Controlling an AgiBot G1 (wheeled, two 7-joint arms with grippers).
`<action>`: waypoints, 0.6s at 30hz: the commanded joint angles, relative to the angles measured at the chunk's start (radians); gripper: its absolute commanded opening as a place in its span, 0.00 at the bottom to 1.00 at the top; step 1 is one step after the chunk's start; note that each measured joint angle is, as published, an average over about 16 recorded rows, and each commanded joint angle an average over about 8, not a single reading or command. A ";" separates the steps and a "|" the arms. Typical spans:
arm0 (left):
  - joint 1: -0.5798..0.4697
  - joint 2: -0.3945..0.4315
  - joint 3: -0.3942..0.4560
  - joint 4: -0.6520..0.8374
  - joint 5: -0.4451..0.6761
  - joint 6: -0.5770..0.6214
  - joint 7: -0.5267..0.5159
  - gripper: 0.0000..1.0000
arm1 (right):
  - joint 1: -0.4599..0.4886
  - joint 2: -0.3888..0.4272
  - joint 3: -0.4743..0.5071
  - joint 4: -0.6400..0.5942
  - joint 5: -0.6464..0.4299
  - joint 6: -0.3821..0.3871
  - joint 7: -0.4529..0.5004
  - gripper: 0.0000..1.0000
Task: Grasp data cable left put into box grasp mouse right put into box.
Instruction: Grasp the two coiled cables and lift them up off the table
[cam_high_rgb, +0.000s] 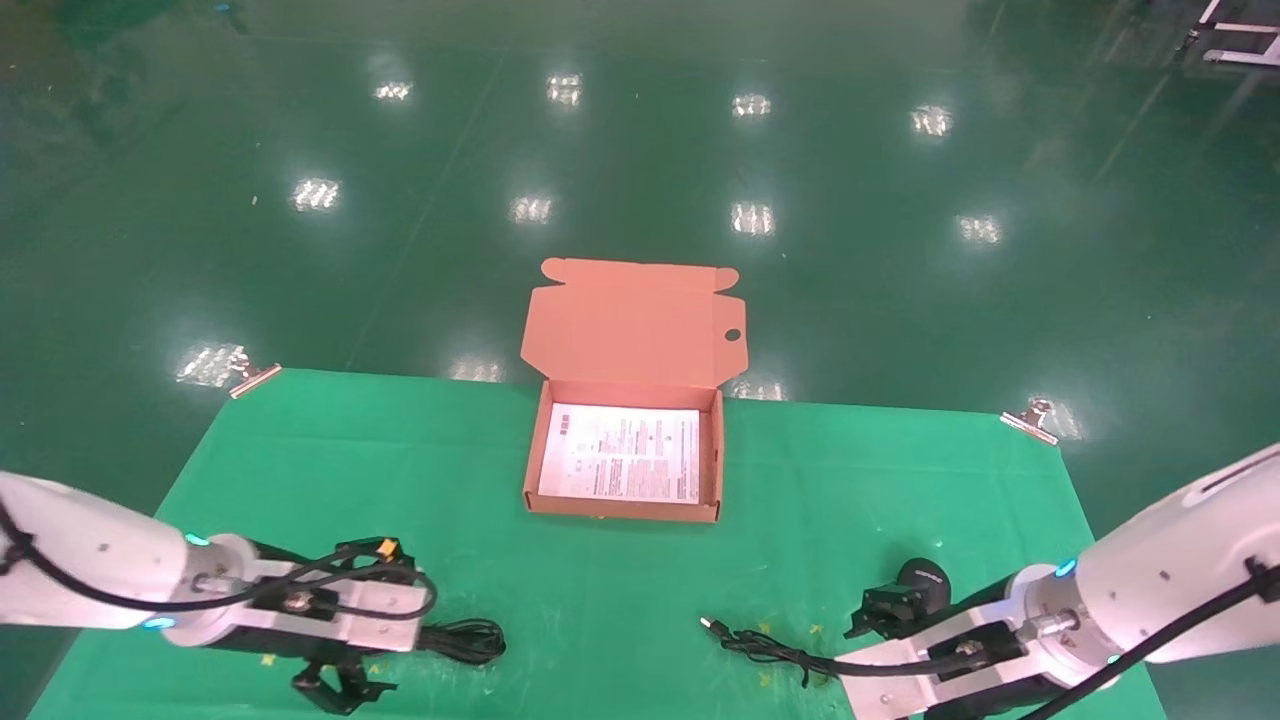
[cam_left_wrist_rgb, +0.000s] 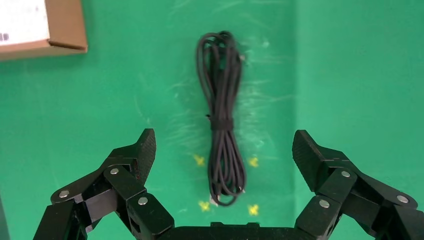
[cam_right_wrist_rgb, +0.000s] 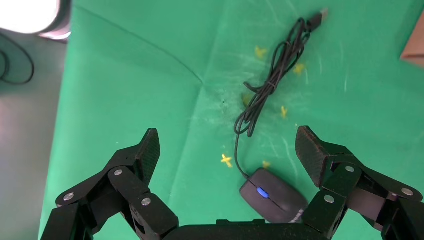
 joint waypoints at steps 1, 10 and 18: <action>0.009 0.019 0.006 0.017 0.029 -0.028 -0.028 1.00 | -0.020 0.000 -0.003 -0.005 -0.019 0.028 0.026 1.00; -0.012 0.133 0.022 0.230 0.070 -0.066 -0.077 1.00 | -0.079 -0.063 -0.012 -0.157 -0.048 0.125 0.023 1.00; -0.048 0.213 0.012 0.450 0.054 -0.100 -0.057 1.00 | -0.107 -0.131 -0.006 -0.339 -0.023 0.178 -0.045 1.00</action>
